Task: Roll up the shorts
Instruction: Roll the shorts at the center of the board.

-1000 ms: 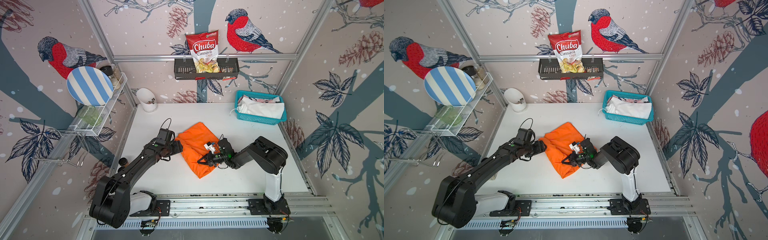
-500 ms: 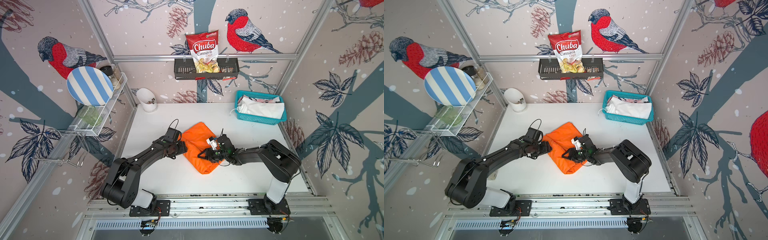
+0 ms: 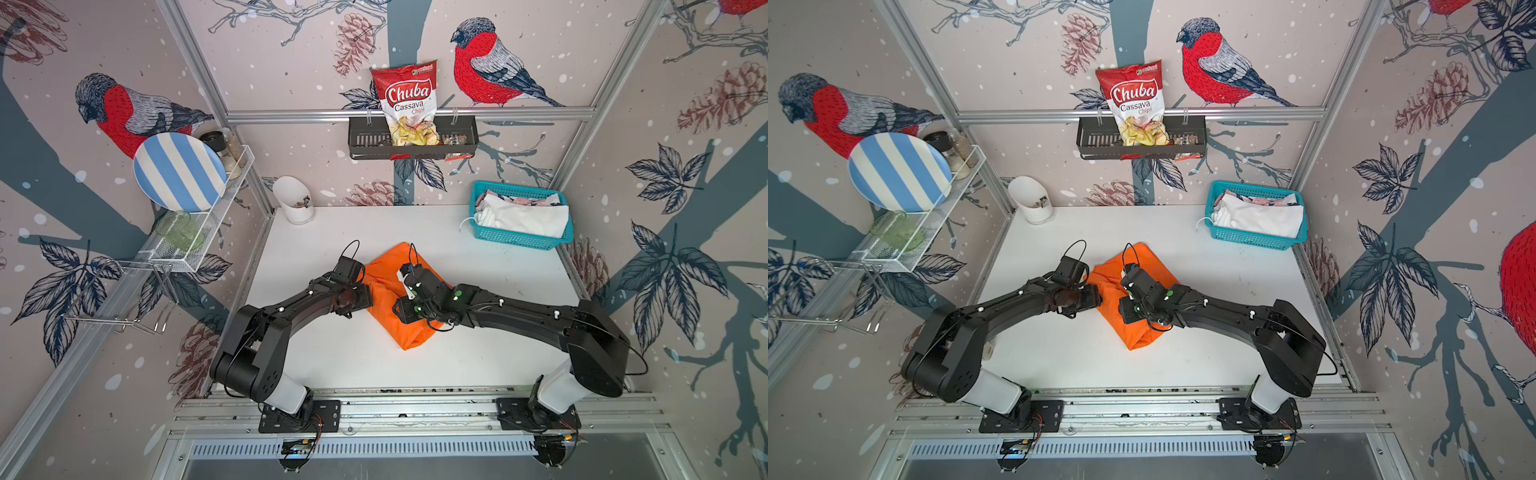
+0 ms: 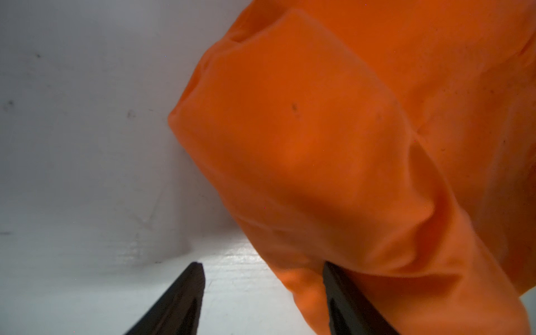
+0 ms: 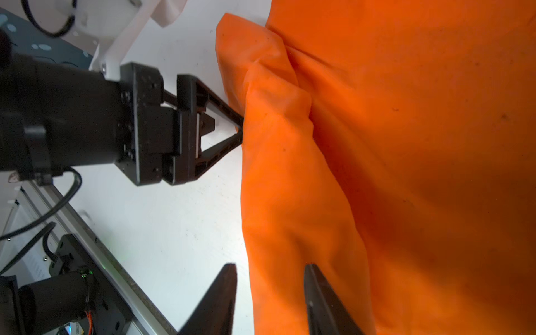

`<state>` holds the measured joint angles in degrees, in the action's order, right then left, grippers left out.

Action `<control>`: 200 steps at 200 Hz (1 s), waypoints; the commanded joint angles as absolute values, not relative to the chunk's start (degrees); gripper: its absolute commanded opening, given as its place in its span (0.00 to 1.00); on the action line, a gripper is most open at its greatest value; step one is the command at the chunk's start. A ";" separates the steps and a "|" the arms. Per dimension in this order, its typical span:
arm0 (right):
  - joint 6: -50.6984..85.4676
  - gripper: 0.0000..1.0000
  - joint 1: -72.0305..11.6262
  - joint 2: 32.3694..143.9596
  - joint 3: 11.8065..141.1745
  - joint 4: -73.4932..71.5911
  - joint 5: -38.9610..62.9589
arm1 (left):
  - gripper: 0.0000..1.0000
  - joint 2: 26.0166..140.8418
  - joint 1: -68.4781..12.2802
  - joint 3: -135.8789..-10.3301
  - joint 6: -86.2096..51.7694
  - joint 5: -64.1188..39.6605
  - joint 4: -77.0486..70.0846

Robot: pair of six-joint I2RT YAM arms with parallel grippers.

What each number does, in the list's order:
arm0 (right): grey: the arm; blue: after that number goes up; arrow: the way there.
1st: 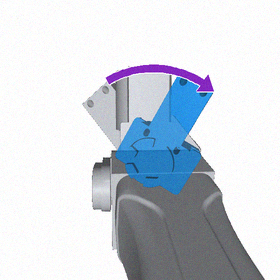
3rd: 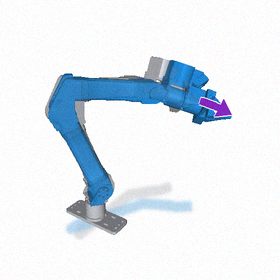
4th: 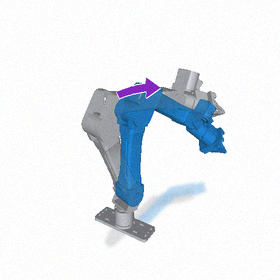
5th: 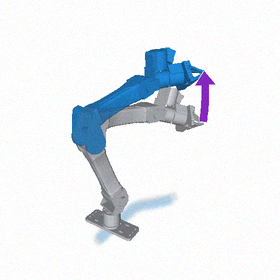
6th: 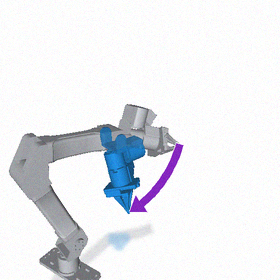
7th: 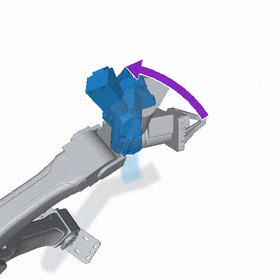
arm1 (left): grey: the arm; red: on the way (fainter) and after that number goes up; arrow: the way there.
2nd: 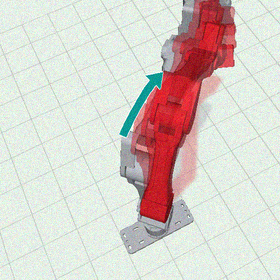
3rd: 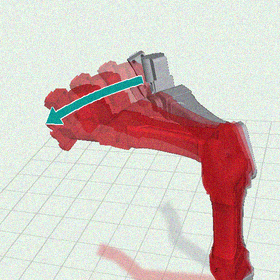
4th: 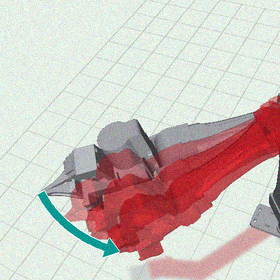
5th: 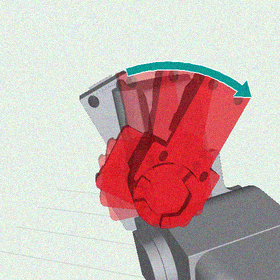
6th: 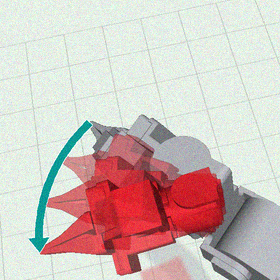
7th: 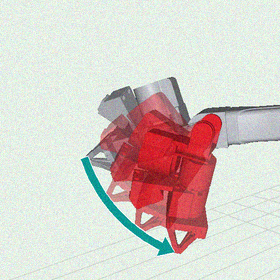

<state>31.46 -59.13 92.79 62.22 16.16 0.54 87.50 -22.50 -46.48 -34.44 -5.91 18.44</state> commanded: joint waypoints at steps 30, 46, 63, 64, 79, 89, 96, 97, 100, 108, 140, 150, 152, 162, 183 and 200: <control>30.85 0.14 -57.60 98.27 55.16 11.60 -0.46 | 0.68 85.48 -22.34 -47.35 -33.58 -6.15 19.43; 30.85 0.12 -56.57 100.50 52.94 7.45 1.71 | 0.67 83.40 -22.46 -48.31 -33.89 -6.54 20.52; 30.39 0.11 -56.83 102.06 52.48 6.16 2.08 | 0.67 81.00 -23.40 -49.39 -34.59 -7.27 21.29; 30.36 0.10 -56.85 102.05 52.47 6.11 2.05 | 0.67 80.89 -23.43 -49.48 -34.61 -7.28 21.28; 30.23 0.10 -57.27 101.82 52.31 6.06 1.85 | 0.67 80.48 -25.03 -50.77 -35.31 -7.51 21.44; 30.31 0.11 -57.32 101.06 52.05 6.04 1.68 | 0.67 81.33 -26.16 -51.93 -35.51 -7.82 21.57; 30.41 0.12 -57.38 100.44 51.88 6.02 1.53 | 0.67 82.22 -26.84 -52.70 -35.67 -7.91 21.53; 30.41 0.12 -57.39 100.27 51.91 6.04 1.47 | 0.67 82.38 -26.95 -52.76 -35.68 -7.91 21.44; 30.41 0.13 -57.37 99.95 51.83 6.06 1.30 | 0.67 82.82 -27.20 -53.23 -35.76 -7.95 21.32; 30.54 0.14 -57.42 99.01 51.64 6.11 0.79 | 0.67 84.11 -27.86 -54.18 -35.70 -8.00 21.14; 30.45 0.16 -57.86 95.00 51.98 7.56 -1.06 | 0.67 88.66 -28.63 -56.86 -34.53 -6.48 21.04; 30.34 0.17 -58.27 93.59 52.43 8.30 -1.97 | 0.67 90.08 -28.65 -59.45 -33.82 -4.38 21.42; 30.28 0.17 -58.38 93.31 52.50 8.47 -2.07 | 0.67 90.44 -28.61 -59.69 -33.70 -3.80 21.62; 29.67 0.18 -59.14 92.11 53.24 9.37 -3.11 | 0.68 92.52 -28.40 -61.14 -32.68 -0.79 22.93; 27.17 0.29 -62.38 91.20 56.33 13.00 -7.98 | 0.67 96.69 -26.76 -61.68 -31.32 1.53 23.64; 25.02 0.40 -66.13 92.41 60.08 17.01 -13.09 | 0.67 98.39 -24.96 -59.90 -30.92 0.48 21.86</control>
